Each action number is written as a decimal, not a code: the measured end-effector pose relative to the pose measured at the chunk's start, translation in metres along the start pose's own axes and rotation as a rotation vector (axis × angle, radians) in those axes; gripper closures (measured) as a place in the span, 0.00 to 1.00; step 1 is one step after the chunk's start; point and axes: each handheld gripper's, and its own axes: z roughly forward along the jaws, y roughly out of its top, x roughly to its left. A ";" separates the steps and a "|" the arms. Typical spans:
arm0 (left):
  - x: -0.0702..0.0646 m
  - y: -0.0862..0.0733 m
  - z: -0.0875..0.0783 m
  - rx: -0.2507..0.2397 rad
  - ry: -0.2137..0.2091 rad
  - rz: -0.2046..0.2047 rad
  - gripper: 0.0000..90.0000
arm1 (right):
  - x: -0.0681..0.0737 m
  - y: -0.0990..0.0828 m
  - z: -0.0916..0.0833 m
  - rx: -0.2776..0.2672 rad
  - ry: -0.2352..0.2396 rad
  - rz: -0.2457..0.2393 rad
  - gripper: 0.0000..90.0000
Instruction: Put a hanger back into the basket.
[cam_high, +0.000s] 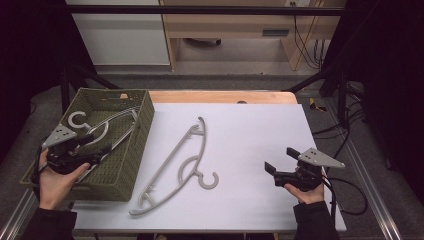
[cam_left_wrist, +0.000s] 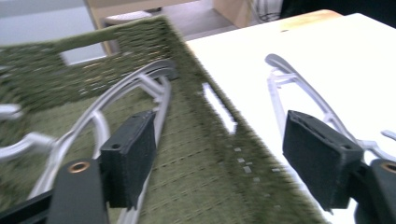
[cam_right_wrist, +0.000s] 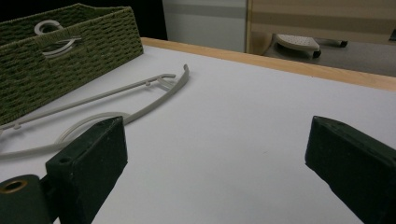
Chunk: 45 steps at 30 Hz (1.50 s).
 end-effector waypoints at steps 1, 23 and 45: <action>0.000 0.000 0.000 0.000 0.000 0.000 0.24 | 0.000 0.000 0.000 0.000 0.000 0.000 0.06; -0.101 -0.015 0.042 0.054 -0.238 0.114 0.14 | 0.000 -0.001 -0.001 0.002 -0.001 0.002 0.06; -0.144 -0.046 0.092 0.286 -0.328 0.203 0.24 | 0.001 -0.001 -0.002 0.001 0.007 -0.003 0.06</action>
